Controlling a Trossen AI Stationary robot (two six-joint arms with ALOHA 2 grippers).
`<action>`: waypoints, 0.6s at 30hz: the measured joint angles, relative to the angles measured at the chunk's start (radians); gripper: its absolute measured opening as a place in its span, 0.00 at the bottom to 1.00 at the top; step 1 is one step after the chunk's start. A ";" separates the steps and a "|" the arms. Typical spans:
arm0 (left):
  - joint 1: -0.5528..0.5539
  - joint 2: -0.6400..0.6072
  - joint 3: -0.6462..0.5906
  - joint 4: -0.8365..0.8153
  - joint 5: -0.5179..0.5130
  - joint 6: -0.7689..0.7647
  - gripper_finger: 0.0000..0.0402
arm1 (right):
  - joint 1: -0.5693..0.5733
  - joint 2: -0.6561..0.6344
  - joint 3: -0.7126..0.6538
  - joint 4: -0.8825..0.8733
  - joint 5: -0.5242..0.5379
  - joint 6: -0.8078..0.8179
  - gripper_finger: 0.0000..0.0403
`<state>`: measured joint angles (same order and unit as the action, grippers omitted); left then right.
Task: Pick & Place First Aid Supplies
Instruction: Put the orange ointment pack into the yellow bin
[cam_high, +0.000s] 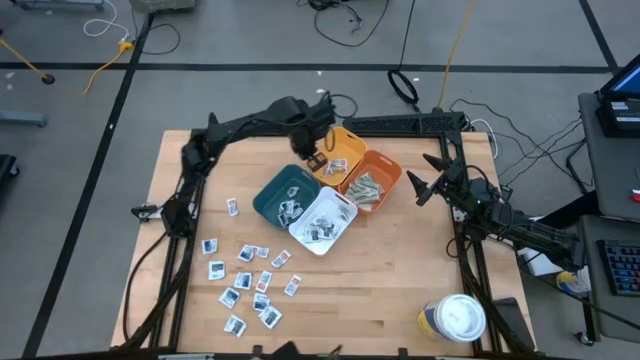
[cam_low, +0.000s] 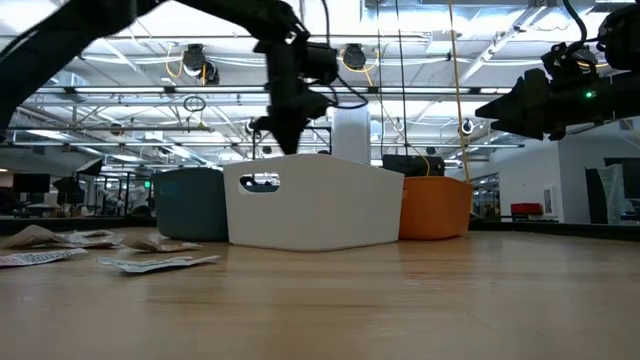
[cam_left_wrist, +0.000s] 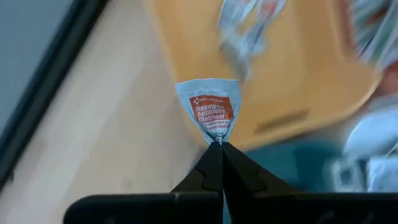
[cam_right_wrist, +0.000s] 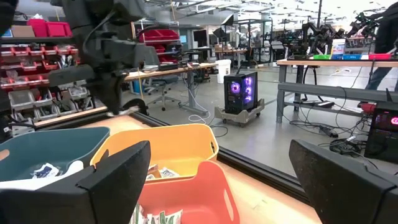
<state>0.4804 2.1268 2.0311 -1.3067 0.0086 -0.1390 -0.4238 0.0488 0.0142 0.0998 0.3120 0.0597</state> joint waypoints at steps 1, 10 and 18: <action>-0.004 0.026 0.048 0.000 0.002 0.004 0.00 | 0.000 0.000 0.000 0.000 0.000 0.000 0.94; -0.026 0.234 0.240 0.035 0.021 0.019 0.00 | 0.000 0.000 0.000 0.000 0.000 0.000 0.94; -0.052 0.304 0.241 0.033 0.035 0.054 0.04 | 0.000 0.000 0.000 0.000 0.000 0.000 0.94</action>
<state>0.4284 2.4309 2.2719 -1.2734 0.0434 -0.0851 -0.4239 0.0489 0.0142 0.0998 0.3122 0.0599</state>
